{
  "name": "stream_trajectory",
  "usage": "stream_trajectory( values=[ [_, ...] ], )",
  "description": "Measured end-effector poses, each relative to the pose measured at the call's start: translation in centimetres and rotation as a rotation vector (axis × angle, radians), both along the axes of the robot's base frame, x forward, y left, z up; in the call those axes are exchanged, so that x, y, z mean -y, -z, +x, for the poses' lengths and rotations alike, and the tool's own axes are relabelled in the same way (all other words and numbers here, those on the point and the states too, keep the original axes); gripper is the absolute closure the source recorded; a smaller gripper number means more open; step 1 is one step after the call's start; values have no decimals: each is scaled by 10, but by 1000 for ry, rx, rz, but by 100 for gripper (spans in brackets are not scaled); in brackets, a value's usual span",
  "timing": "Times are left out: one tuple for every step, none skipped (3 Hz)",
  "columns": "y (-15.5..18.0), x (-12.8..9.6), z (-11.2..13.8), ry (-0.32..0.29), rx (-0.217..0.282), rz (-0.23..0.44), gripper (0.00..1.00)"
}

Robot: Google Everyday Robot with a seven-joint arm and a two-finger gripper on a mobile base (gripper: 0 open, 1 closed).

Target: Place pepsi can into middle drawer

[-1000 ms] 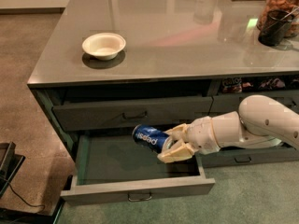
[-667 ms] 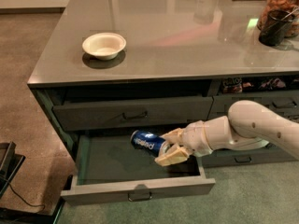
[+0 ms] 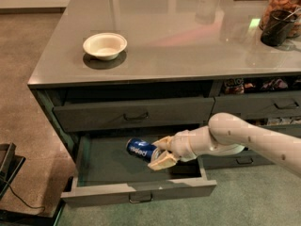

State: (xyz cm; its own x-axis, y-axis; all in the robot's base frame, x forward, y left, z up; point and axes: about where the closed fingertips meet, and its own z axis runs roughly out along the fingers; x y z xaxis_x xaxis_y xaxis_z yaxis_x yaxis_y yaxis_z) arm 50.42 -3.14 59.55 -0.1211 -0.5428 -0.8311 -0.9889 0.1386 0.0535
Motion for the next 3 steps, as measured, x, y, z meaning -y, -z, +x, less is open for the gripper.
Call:
stream_trajectory(
  values=[
    [37,-8,17,4,38,-6,100],
    [77,-13,35,23,66,-26,100],
    [131,-22,55,38,58,-66,100]
  ],
)
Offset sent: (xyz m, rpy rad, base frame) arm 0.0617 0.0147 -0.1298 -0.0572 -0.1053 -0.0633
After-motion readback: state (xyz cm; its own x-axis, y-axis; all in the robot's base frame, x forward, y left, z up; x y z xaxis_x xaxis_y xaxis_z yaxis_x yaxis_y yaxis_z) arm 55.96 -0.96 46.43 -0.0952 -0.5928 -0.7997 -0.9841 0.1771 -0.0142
